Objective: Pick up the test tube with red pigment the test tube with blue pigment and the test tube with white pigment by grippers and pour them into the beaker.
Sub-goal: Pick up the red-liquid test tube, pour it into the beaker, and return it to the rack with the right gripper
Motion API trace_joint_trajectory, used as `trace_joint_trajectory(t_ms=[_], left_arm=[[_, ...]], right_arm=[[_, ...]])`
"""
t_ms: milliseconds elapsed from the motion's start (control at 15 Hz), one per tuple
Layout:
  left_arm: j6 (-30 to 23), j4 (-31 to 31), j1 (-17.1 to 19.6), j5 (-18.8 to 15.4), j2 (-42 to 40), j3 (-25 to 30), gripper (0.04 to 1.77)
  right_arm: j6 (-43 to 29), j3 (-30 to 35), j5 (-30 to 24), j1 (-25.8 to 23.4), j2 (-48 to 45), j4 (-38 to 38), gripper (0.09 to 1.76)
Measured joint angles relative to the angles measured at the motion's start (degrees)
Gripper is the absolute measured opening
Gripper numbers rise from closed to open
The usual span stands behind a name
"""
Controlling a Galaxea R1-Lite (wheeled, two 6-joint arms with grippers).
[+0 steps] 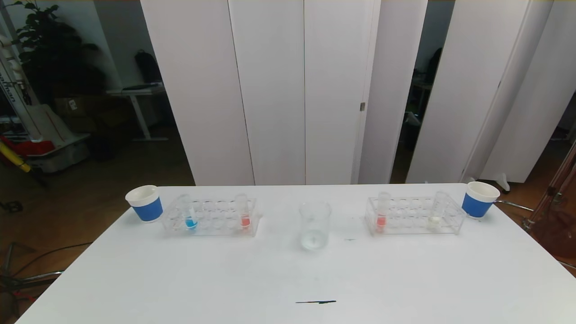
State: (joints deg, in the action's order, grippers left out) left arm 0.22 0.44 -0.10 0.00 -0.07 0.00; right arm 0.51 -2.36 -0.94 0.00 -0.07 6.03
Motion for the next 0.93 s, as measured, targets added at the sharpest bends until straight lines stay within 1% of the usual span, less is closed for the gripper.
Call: trace_joint_trajectory(t_ms=[933], left_arm=[[0.0, 0.0, 0.0, 0.0, 0.0, 0.0, 1.74]], right_arm=[[0.0, -0.1, 0.0, 0.0, 0.0, 0.2, 1.75]])
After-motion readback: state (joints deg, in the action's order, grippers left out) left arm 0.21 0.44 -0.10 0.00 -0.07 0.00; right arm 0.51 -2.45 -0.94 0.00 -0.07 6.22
